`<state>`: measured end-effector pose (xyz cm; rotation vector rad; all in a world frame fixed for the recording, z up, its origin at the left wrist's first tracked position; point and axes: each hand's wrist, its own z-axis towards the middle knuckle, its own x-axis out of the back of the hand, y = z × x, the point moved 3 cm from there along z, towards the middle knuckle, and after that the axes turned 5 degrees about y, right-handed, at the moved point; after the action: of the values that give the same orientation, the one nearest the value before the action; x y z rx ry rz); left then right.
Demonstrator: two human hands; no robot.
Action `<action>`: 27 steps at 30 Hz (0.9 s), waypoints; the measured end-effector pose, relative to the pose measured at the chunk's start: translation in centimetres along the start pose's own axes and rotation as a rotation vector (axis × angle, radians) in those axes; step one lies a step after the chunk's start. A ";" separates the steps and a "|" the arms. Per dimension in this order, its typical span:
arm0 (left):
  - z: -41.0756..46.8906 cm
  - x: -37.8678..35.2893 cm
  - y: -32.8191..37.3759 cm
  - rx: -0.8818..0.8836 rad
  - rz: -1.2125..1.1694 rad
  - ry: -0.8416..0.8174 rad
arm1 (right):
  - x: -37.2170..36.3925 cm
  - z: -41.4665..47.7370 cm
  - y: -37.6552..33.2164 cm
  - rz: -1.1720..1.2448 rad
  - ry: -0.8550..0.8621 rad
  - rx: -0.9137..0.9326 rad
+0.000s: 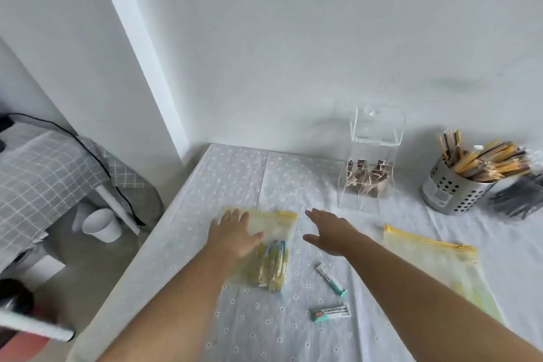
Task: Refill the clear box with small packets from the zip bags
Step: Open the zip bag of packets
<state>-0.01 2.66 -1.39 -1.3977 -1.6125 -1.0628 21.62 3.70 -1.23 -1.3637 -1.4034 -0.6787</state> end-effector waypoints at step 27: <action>-0.7 -2.6 -0.8 0.208 -0.937 -0.105 | 0.3 4.7 -3.5 0.542 0.305 -0.151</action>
<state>-0.41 0.98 -3.57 -0.5222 -2.4582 -1.2637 17.02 7.39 -1.56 -1.5932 -0.7061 -0.6016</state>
